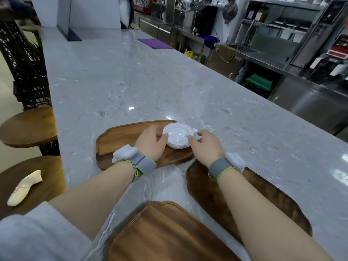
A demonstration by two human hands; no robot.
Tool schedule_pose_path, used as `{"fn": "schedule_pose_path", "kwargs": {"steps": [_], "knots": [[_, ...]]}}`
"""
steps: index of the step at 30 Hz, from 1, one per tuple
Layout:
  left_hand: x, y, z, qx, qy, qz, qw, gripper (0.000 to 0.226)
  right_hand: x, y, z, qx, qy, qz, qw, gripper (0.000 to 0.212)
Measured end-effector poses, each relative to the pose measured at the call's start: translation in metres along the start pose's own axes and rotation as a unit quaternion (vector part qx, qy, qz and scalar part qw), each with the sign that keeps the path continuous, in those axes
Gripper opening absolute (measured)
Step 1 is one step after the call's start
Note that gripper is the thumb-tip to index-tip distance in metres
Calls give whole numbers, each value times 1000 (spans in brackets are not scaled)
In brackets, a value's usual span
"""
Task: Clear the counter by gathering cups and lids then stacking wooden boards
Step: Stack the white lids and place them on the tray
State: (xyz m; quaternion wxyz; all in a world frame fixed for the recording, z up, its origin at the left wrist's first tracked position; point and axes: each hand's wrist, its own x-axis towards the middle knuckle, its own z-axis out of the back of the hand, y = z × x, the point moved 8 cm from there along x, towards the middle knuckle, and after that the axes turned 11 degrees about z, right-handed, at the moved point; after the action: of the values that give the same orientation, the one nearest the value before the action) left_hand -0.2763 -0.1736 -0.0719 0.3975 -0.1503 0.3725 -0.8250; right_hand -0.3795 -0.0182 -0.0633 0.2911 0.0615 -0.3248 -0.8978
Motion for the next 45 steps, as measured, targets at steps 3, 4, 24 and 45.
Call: {"fn": "schedule_pose_path", "kwargs": {"steps": [3,4,24,45], "knots": [[1,-2,-4,-4,-5,8,1000,46,2,-4,-4,24,0,-16,1000,47],[1,-3,-4,-8,-8,11,1000,47,2,-5,-4,27,-2,-20,999,47],[-48,-3,35,-19,13,22,999,41,-44,35,5,64,-5,24,998,27],[-150,20,38,1,128,-54,990,25,-176,19,18,91,6,-26,995,40]]}}
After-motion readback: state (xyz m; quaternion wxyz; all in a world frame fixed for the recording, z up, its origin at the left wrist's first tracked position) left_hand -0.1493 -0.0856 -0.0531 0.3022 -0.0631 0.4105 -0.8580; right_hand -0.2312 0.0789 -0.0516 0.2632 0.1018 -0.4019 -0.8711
